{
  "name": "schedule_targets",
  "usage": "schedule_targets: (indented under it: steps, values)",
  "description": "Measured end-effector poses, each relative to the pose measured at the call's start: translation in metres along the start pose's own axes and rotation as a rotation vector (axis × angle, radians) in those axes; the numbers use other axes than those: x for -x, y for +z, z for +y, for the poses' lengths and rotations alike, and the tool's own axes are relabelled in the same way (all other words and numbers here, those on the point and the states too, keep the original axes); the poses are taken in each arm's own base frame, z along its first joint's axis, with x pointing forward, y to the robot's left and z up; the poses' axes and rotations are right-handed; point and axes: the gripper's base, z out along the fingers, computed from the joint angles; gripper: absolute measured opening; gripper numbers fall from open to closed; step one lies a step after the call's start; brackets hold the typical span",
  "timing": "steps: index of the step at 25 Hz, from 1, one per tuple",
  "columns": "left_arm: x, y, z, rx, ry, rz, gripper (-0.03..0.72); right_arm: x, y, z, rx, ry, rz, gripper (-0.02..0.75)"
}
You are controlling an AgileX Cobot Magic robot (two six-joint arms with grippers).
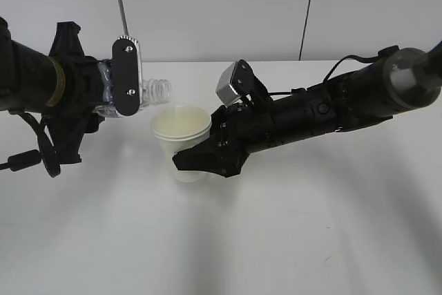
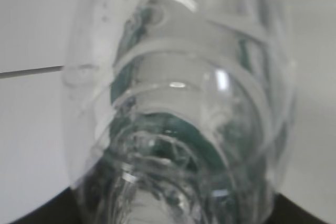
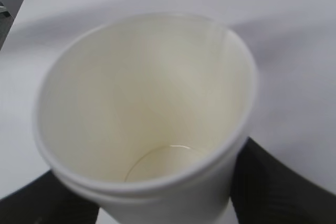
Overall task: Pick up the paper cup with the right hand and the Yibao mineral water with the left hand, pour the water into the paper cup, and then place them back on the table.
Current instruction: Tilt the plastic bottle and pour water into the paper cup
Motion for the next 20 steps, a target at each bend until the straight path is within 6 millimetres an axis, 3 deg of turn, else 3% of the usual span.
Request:
schedule_targets:
  steps: [20]
  values:
    - [-0.0044,-0.0002,0.0039,0.041,0.098,0.051,0.341,-0.0005,0.0,-0.0003,-0.003,0.0,0.006,0.521]
